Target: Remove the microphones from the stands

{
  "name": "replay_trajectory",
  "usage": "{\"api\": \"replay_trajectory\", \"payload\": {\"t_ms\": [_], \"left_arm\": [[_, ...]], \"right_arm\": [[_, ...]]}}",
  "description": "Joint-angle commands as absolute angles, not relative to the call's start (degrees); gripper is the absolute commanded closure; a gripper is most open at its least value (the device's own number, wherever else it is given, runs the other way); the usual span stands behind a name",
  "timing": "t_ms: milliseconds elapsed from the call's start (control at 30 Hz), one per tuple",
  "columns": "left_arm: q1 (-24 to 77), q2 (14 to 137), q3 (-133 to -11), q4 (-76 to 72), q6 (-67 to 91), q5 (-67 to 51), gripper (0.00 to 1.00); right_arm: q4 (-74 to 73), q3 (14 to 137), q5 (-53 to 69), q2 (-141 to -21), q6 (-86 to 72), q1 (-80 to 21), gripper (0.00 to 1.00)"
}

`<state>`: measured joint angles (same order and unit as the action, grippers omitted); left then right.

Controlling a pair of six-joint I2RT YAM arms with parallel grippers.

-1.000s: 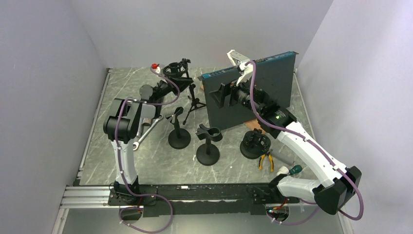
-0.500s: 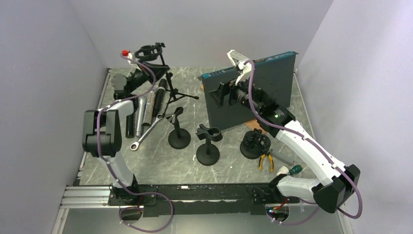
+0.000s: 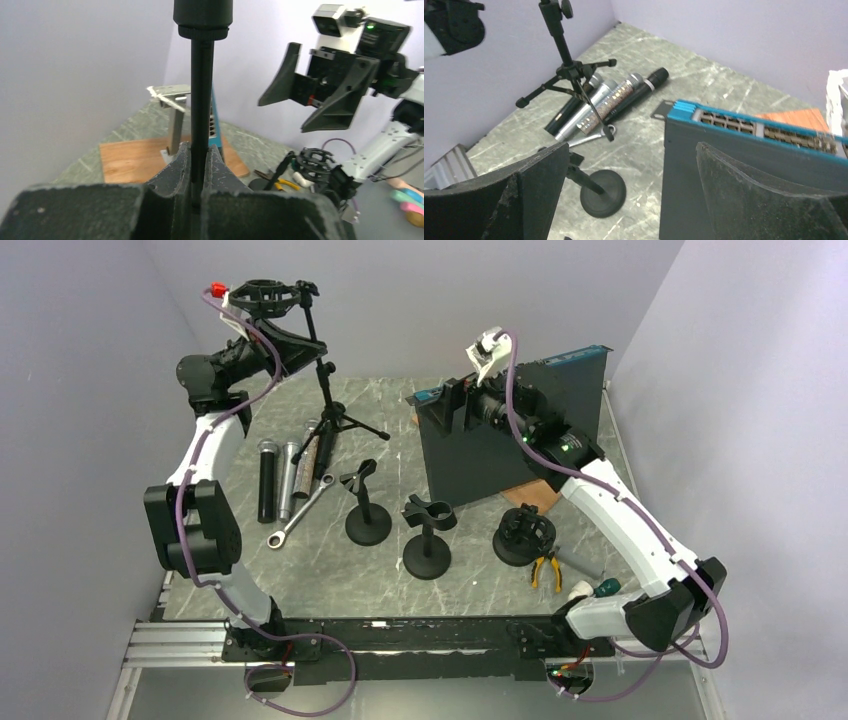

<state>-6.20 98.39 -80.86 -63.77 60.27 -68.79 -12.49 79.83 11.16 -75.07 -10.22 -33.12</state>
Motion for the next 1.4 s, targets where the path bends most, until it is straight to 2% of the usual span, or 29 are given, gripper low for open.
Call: {"api": "replay_trajectory", "payload": {"t_ms": [0,267,533,733,800,933,1133,1367], "left_arm": [[-6.1,96.9,-87.3,-75.4,76.3,-71.2,1.0],[-1.8,99.3,-91.9,-91.2,94.7,-70.2,1.0],[5.5,97.2,-95.7,-85.9,91.1,-72.6,1.0],[8.9,99.6,-99.9,-87.1,94.2,-73.8,1.0],[9.5,100.4,-100.9,-88.1,95.5,-73.5,1.0],[10.5,102.1,-103.2,-90.6,98.8,-73.3,1.0],[11.9,102.3,-103.4,-90.6,99.4,-73.7,1.0],[12.7,102.2,-103.5,-90.4,99.3,-74.2,1.0]], "right_arm": [[-11.0,85.5,19.9,-76.7,-8.4,-32.8,0.0],[-7.1,92.6,32.1,-83.2,-12.3,-32.5,0.0],[-2.5,96.5,39.1,-87.9,-19.7,-32.6,0.03],[-4.7,99.7,41.5,-90.1,-22.7,-32.4,0.08],[-6.7,102.3,42.8,-91.4,-24.8,-31.8,0.12],[-5.4,103.9,49.2,-93.8,-30.4,-30.0,0.29],[1.9,102.5,56.0,-94.8,-35.3,-29.8,0.3],[6.0,101.4,59.3,-95.0,-38.5,-29.8,0.48]]}}
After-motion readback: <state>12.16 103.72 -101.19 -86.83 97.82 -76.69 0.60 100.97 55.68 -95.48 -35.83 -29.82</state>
